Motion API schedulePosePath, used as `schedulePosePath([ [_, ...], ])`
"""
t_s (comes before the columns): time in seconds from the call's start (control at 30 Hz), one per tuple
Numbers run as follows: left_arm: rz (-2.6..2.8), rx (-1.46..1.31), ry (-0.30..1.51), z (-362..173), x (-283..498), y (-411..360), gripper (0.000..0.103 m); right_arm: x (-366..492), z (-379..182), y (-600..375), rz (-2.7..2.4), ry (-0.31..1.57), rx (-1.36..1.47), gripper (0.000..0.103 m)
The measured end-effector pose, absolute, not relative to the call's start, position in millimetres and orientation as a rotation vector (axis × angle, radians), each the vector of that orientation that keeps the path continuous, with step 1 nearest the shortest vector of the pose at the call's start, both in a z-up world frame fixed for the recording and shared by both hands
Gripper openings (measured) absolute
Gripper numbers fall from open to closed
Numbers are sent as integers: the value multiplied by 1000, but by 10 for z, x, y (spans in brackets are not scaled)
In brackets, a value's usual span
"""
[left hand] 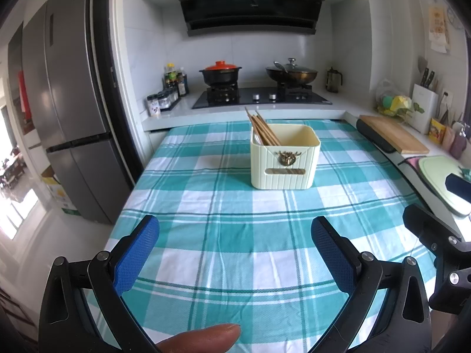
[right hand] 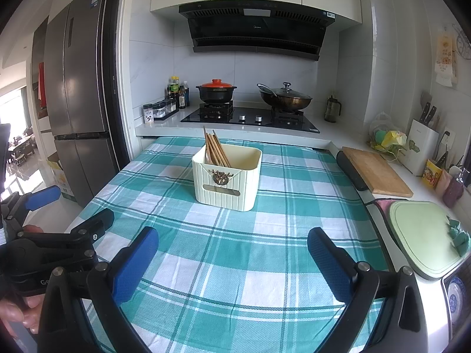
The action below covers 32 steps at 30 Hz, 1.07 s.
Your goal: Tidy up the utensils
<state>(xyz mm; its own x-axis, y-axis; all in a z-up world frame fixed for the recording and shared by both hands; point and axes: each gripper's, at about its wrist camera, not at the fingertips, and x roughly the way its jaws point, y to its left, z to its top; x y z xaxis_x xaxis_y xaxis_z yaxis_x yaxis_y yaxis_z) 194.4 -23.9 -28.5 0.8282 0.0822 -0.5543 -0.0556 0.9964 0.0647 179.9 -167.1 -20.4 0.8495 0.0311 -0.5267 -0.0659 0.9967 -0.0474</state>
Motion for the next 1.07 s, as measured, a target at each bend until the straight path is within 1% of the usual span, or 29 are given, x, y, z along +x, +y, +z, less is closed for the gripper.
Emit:
schedulePosePath([
  [1.07, 67, 30, 582, -281, 1952, -268, 103, 1805, -207, -1731, 51, 562, -64, 103],
])
